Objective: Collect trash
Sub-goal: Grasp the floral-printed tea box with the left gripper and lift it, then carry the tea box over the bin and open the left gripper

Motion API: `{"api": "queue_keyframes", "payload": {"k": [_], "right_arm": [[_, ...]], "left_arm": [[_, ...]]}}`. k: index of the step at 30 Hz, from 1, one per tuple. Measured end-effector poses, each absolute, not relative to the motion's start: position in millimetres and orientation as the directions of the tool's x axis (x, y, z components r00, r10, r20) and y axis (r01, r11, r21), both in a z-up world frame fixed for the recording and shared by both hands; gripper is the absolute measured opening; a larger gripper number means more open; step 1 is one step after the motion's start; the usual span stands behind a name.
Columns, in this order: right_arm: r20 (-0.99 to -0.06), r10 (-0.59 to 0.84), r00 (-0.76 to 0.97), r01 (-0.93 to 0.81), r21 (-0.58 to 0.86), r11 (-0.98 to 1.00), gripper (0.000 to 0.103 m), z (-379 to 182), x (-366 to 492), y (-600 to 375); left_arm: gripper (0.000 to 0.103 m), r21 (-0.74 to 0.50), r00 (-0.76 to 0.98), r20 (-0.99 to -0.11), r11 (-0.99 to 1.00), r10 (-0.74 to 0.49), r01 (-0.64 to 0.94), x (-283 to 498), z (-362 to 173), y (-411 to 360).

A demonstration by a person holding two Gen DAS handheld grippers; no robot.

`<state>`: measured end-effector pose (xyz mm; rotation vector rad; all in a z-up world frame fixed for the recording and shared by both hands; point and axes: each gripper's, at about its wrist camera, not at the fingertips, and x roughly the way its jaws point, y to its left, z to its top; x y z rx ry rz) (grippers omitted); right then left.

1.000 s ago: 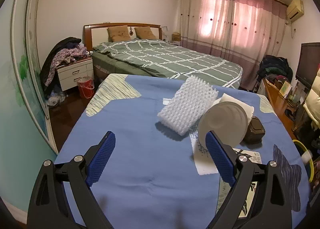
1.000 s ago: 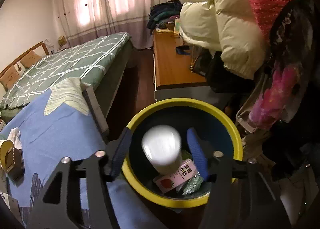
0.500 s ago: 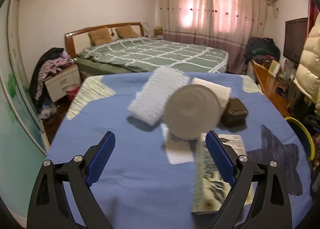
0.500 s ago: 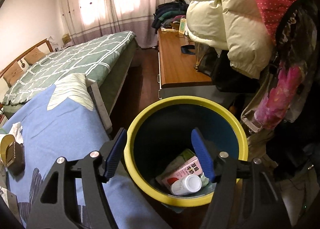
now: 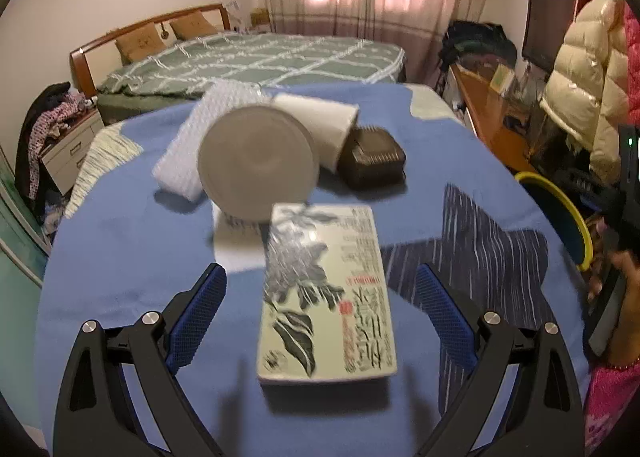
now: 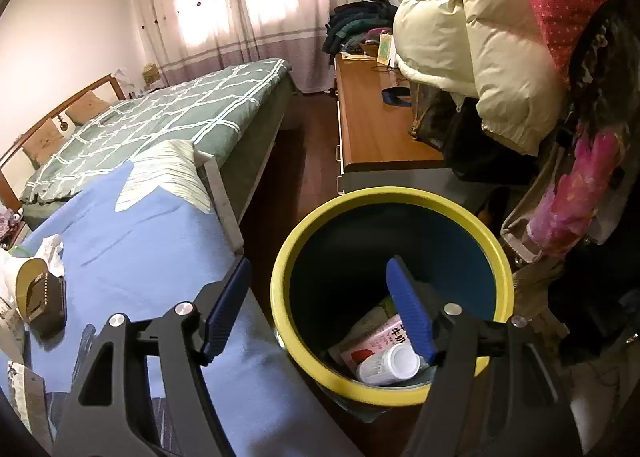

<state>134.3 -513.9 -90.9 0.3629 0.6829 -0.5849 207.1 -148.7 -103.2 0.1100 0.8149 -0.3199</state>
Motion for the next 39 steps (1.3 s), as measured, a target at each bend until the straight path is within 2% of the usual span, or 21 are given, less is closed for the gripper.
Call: {"api": "queue_keyframes", "payload": {"k": [9,14,29,39], "right_arm": [[-0.676,-0.355,0.646,0.595,0.154,0.789,0.068,-90,132,-515],[-0.676,-0.346,0.65,0.59,0.164,0.79,0.068,-90,131,-516],[-0.669,-0.331,0.665,0.577,0.18,0.797,0.068,-86,129,-514],[-0.618,-0.331,0.713,0.541,0.184,0.821,0.068,-66,87,-523]], "left_arm": [[0.093,-0.005,0.581,-0.788,0.946,-0.203,0.324,209,-126,-149],[0.073,-0.011,0.558,-0.803,0.941,-0.21,0.338,207,-134,-149],[0.071,0.017,0.613,-0.742,0.906,-0.272,0.423,187,-107,-169],[0.071,0.022,0.604,-0.707,0.842,-0.368,0.538,185,-78,-230]]}}
